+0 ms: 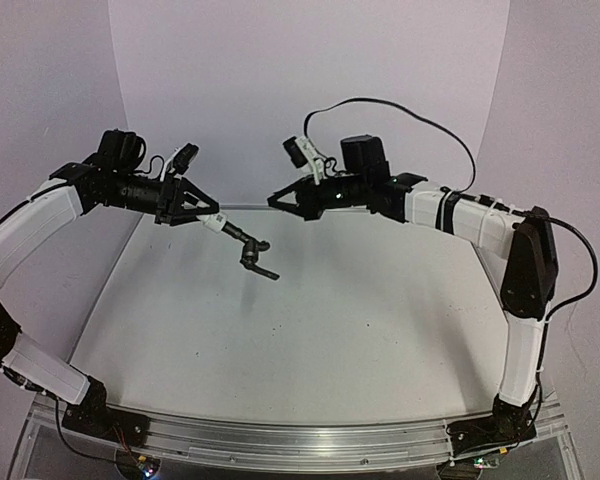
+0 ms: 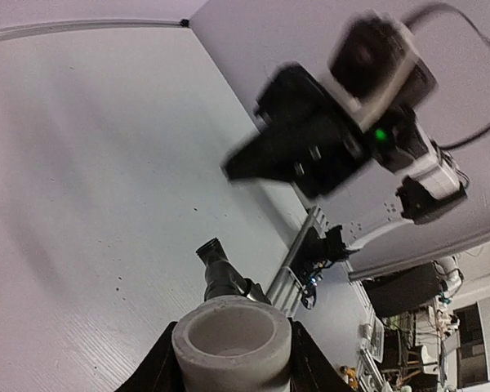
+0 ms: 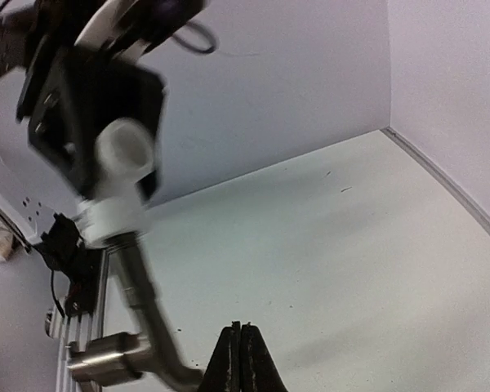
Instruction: Install the water faucets
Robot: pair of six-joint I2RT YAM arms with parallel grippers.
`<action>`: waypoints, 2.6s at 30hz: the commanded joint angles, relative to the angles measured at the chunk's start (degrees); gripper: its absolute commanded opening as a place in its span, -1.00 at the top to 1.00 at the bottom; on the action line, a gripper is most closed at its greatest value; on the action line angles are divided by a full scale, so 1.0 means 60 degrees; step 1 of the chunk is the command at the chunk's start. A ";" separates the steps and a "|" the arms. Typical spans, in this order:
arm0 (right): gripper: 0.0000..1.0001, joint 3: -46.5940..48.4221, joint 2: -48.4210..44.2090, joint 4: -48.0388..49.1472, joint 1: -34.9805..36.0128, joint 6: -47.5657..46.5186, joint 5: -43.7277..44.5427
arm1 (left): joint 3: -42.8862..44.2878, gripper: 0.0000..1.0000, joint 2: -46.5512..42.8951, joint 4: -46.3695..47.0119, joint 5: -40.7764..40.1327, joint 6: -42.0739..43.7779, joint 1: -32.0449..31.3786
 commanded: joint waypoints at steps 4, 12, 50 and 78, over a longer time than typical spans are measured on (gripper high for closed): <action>0.79 0.0571 0.0455 0.0239 -0.0832 0.2559 -0.1797 | 0.0567 1.00 -0.0312 -0.0169 -0.0544 -0.0676 -0.0034; -0.70 -0.0736 -0.1078 -0.0244 0.0205 0.0623 0.1362 | 0.1058 1.00 0.0151 -0.0166 -0.1999 -0.2320 -0.0019; 1.00 -0.0356 -0.0400 0.0193 0.3512 -0.4880 0.7845 | 0.1000 1.00 0.0436 -0.0150 -0.1080 -0.0846 -0.0004; -0.72 -0.0758 -0.0602 -0.0469 -0.0400 0.1127 0.0221 | -0.0139 1.00 -0.1269 -0.0111 -0.0931 0.1851 -0.0019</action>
